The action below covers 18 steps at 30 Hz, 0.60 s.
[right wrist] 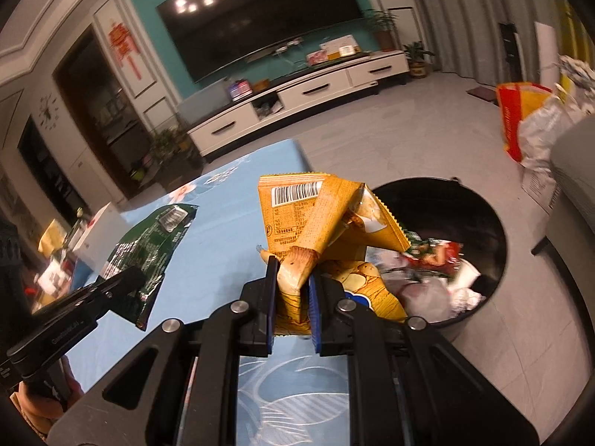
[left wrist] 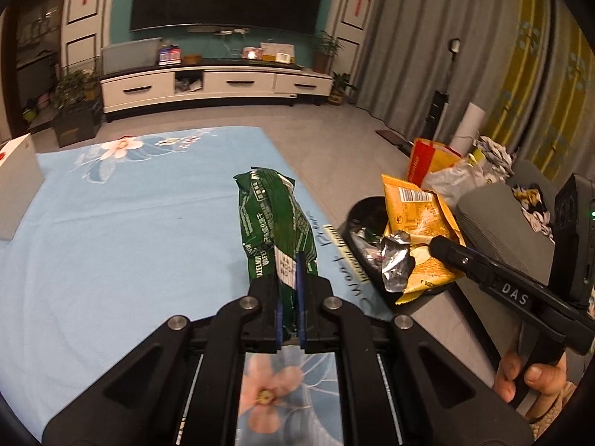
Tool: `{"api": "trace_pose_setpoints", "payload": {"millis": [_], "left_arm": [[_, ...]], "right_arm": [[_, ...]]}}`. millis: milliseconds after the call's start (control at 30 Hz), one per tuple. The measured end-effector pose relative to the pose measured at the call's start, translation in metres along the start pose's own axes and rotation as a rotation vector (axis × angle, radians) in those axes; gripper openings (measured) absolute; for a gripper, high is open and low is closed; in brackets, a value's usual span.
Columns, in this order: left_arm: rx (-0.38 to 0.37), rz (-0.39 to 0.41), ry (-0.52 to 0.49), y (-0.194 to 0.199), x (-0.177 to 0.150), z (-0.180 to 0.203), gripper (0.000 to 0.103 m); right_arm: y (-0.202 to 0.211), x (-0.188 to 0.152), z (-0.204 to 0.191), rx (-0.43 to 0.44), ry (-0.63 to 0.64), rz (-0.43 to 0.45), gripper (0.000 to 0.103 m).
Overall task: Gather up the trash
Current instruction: 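Carry the yellow chip bag and green wrapper over the black bin with both tools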
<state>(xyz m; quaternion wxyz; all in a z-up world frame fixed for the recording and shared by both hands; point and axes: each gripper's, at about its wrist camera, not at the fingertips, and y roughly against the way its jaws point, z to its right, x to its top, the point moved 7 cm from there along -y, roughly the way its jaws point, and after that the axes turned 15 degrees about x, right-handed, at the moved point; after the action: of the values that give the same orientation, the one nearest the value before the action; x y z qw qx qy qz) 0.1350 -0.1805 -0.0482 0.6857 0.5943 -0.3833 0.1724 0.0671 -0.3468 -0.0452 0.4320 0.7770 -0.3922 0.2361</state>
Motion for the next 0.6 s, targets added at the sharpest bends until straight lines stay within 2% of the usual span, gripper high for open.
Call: {"api": "trace_pose_setpoints", "payload": {"millis": [200, 400, 600], "left_arm": [[-0.051, -0.007, -0.068, -0.01, 0.007, 0.044, 0.007], [-0.099, -0.034, -0.127, -0.031, 0.011, 0.088, 0.007], [-0.118, -0.058, -0.183, -0.057, 0.012, 0.123, 0.007]], "right_arm": [[0.017, 0.003, 0.042, -0.071, -0.054, 0.045, 0.016], [0.024, -0.001, 0.08, -0.143, -0.085, 0.053, 0.017], [0.018, -0.002, 0.105, -0.16, -0.107, 0.035, 0.017]]}}
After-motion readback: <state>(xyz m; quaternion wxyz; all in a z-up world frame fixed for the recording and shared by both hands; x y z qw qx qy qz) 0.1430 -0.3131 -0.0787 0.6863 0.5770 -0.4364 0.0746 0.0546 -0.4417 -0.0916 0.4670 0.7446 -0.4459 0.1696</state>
